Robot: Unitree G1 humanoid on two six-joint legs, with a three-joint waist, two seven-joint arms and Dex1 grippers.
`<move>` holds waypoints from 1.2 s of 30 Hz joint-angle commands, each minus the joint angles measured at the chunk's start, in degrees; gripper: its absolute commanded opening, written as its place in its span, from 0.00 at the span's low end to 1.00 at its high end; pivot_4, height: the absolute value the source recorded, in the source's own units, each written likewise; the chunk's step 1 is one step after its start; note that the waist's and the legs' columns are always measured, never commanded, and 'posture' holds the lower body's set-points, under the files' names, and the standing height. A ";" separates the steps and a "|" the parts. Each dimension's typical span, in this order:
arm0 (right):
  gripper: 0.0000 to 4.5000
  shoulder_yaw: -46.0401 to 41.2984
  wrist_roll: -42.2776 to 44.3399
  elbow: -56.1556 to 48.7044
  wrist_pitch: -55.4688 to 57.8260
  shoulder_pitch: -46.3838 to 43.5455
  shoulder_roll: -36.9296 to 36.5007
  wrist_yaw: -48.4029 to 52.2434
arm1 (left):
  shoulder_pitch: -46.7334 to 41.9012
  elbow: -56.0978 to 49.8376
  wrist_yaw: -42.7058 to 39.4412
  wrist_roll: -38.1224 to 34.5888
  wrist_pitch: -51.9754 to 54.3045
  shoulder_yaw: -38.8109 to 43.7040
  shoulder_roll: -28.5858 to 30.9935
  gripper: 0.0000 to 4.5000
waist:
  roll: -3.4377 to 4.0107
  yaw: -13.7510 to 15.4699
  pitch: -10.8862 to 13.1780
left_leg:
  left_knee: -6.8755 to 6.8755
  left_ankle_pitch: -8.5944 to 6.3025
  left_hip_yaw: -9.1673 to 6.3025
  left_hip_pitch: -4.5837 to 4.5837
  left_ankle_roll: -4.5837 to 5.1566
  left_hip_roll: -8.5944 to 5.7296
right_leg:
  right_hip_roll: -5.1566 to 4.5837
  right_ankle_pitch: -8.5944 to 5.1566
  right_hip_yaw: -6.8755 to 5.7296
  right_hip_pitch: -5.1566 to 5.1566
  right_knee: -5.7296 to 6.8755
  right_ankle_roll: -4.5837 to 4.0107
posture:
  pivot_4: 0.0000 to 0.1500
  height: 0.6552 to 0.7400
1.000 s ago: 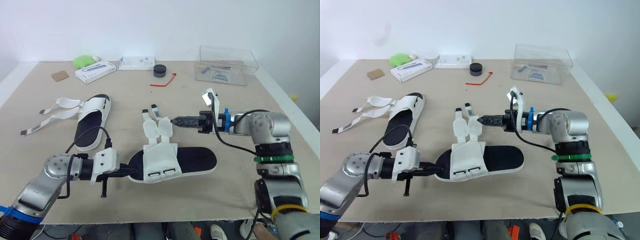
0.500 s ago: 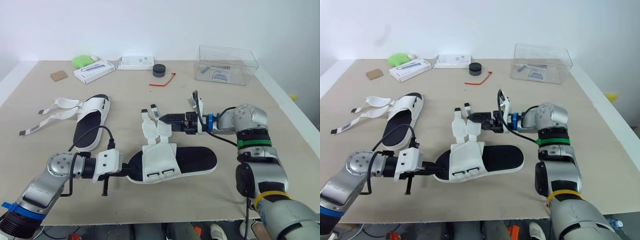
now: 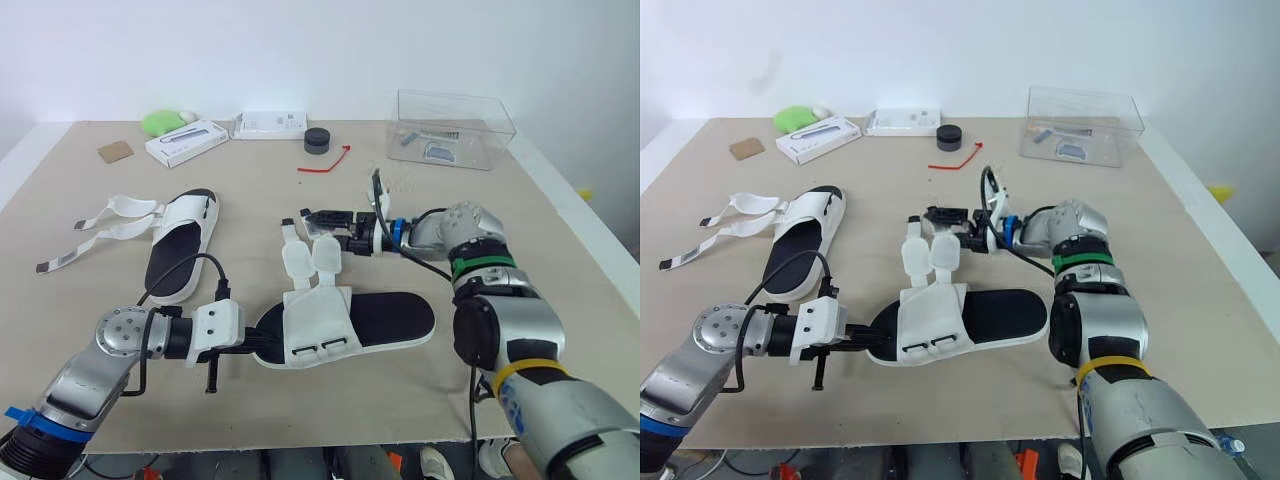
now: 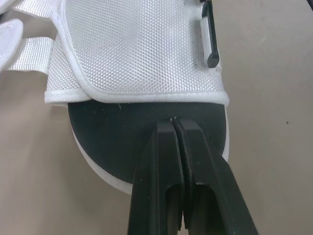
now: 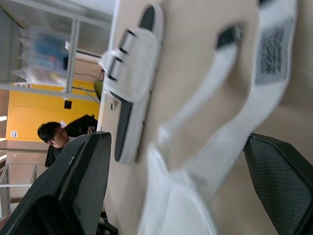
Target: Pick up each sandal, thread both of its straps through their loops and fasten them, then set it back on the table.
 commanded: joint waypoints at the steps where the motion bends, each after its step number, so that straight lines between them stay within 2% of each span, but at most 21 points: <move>1: 1.00 -2.95 -0.13 2.90 -3.50 -2.85 -0.05 -0.52 | -0.41 -0.32 0.22 0.22 -0.73 0.31 -0.26 0.02 | 0.00 -0.01 0.00 | 0.00 0.00 0.00 0.00 0.00 0.00 | 0.00 0.00 0.00 0.00 0.00 0.00 | 1.00 1.00; 20: 1.00 1.45 -5.89 4.90 -3.05 -4.92 1.73 9.30 | 0.13 -1.16 0.74 0.67 -0.31 -0.26 -0.96 0.02 | 0.01 -0.07 0.00 | -0.03 0.00 0.02 0.00 0.00 0.02 | -0.03 0.00 0.02 -0.01 -0.01 0.00 | 1.00 1.00; 21: 0.88 1.21 -6.05 5.10 -3.27 -5.05 1.75 9.25 | 0.12 -1.13 0.75 0.70 -0.30 -0.27 -0.96 0.00 | 0.00 -0.07 0.00 | -0.03 0.00 0.02 0.00 0.00 0.02 | -0.03 0.00 0.02 -0.01 -0.01 0.00 | 1.00 1.00; 23: 0.71 0.91 -6.21 5.18 -3.69 -5.28 1.62 9.81 | 0.33 -1.18 0.76 0.84 -0.35 -0.29 -0.85 0.00 | 0.01 -0.07 0.00 | -0.03 0.00 0.01 0.00 0.00 0.03 | -0.03 0.00 0.01 -0.01 -0.01 0.00 | 1.00 1.00; 29: 0.05 1.88 -7.40 4.00 -5.71 -5.06 1.27 13.50 | 0.52 -2.07 1.20 0.49 0.28 -0.44 -1.08 0.00 | 0.00 -0.07 0.00 | -0.03 0.00 0.01 0.00 0.00 0.02 | -0.03 0.00 0.02 -0.01 -0.01 0.00 | 1.00 1.00; 30: 0.01 2.33 -7.57 3.14 -6.46 -4.79 1.14 14.92 | 0.57 -2.15 1.24 0.49 0.29 -0.46 -1.08 0.00 | 0.01 -0.07 0.00 | -0.03 0.00 0.02 0.00 0.00 0.02 | -0.04 0.00 0.02 -0.01 -0.01 0.00 | 1.00 1.00; 33: 0.01 6.36 -9.27 -1.76 -10.31 -2.87 0.79 20.98 | 0.81 -2.29 1.33 0.59 0.24 -0.54 -1.01 0.00 | 0.01 -0.07 0.01 | -0.03 0.00 0.02 0.00 0.00 0.02 | -0.04 0.00 0.02 -0.01 -0.01 0.00 | 1.00 1.00; 36: 0.01 12.63 -11.74 -11.95 -19.02 2.23 0.18 28.54 | 1.09 -2.47 1.41 0.62 0.24 -0.53 -0.93 0.00 | 0.01 -0.05 0.01 | -0.03 -0.01 -0.02 0.00 0.00 0.02 | -0.03 0.00 -0.02 -0.01 -0.01 0.00 | 1.00 1.00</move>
